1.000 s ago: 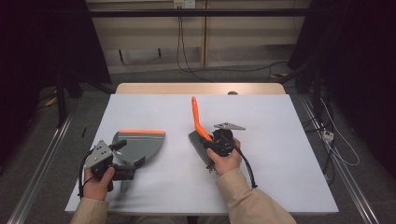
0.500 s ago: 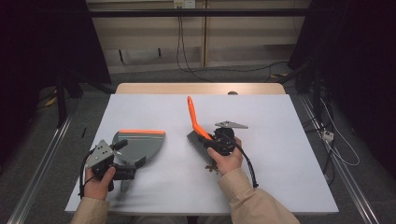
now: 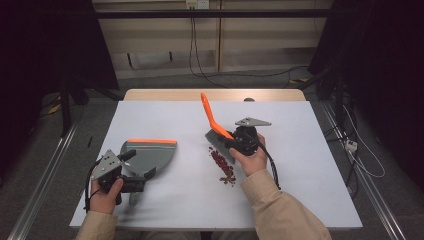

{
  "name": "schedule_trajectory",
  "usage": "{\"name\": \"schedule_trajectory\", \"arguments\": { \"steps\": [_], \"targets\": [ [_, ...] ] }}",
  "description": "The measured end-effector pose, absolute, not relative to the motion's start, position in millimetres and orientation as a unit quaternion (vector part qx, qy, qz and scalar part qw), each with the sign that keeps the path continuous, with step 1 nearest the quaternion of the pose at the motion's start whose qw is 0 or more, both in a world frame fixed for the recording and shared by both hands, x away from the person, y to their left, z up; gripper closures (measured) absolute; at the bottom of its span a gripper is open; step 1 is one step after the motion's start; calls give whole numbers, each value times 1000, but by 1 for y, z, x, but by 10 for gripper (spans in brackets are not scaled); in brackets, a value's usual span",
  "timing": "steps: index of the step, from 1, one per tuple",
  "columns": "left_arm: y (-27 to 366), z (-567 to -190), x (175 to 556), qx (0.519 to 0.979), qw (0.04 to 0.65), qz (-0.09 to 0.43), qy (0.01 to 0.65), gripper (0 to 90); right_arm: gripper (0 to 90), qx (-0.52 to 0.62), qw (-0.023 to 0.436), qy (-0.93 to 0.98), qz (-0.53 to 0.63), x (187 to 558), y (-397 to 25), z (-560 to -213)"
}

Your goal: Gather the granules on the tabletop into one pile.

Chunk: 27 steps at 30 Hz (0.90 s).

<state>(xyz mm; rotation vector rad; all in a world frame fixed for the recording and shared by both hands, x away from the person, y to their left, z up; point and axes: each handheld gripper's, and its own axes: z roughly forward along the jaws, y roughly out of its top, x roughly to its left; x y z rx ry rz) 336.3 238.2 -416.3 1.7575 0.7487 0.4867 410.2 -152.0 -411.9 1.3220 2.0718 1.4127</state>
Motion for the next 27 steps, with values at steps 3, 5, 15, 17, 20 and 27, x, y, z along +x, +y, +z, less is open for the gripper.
{"name": "schedule_trajectory", "arguments": {
  "steps": [3, 5, 15, 17, 20, 27],
  "targets": [
    [238, -416, 336, 743, 553, 206, 317, 34, 709, 451, 165, 728, 490, 417, -158, -417],
    [238, -417, 337, 743, 552, 206, 317, 34, 709, 442, 169, 730, 492, 422, -163, -420],
    [240, -417, 337, 743, 550, 205, 320, 34, 709, 399, 173, 754, 492, 446, -166, -432],
    [239, -418, 337, 743, 551, 205, 321, 34, 709, 394, 176, 755, 493, 449, -166, -434],
    [239, -418, 338, 744, 550, 204, 319, 34, 709, 385, 176, 760, 493, 452, -167, -439],
    [238, -418, 338, 747, 547, 204, 318, 34, 709, 364, 175, 767, 499, 457, -170, -444]
  ]
}}
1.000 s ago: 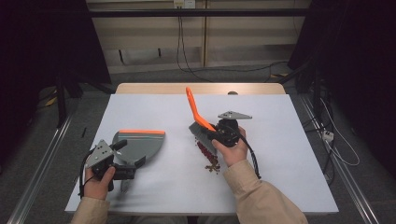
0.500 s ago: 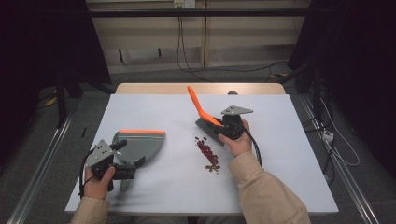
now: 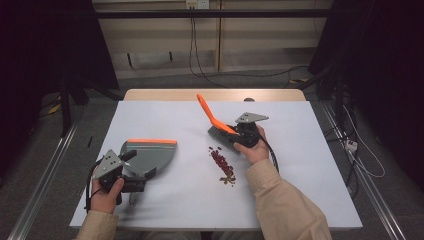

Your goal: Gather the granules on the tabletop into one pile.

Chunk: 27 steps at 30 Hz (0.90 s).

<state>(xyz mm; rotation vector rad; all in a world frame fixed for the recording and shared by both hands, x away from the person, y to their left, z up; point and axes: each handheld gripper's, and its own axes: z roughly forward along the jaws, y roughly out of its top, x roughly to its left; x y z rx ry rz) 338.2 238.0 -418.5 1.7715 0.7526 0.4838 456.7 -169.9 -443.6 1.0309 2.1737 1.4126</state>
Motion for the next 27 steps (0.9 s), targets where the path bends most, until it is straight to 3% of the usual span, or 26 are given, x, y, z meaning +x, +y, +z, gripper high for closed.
{"name": "schedule_trajectory", "arguments": {
  "steps": [13, 27],
  "targets": [
    [240, -419, 338, 747, 547, 203, 319, 34, 708, 296, 169, 795, 501, 471, -166, -448],
    [238, -420, 338, 747, 547, 201, 321, 34, 709, 257, 133, 816, 501, 460, -161, -445]
  ]
}}
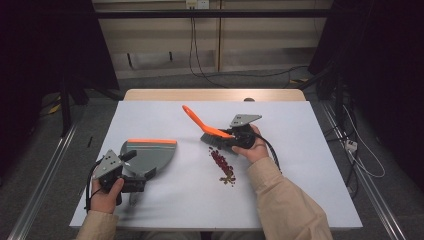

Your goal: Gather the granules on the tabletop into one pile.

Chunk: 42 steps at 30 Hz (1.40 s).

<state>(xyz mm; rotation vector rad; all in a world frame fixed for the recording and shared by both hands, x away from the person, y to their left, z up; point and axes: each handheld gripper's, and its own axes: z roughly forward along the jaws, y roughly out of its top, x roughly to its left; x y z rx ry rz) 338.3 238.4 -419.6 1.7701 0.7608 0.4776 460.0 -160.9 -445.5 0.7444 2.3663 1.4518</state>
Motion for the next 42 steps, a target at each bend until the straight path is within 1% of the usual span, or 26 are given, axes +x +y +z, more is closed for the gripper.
{"name": "schedule_trajectory", "arguments": {
  "steps": [17, 42],
  "targets": [
    [237, -420, 337, 745, 547, 201, 323, 33, 708, 227, 105, 834, 492, 434, -158, -441],
    [236, -419, 336, 745, 548, 202, 322, 34, 708, 207, 99, 841, 490, 413, -160, -440]
  ]
}}
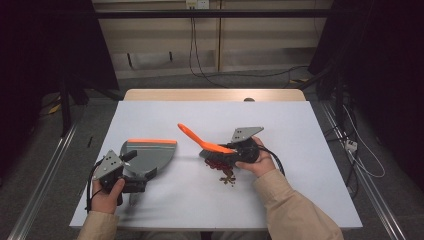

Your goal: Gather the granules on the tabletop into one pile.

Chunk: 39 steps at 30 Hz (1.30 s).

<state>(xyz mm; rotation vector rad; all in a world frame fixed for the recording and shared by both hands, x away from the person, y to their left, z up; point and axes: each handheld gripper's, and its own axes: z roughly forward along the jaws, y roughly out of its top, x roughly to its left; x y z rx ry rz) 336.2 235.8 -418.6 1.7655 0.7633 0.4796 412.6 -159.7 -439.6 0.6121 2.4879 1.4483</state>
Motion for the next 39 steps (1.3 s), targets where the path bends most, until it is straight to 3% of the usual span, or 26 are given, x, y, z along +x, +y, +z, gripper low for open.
{"name": "schedule_trajectory", "arguments": {
  "steps": [39],
  "targets": [
    [235, -418, 336, 744, 550, 203, 321, 33, 709, 207, 111, 838, 493, 401, -160, -435]
  ]
}}
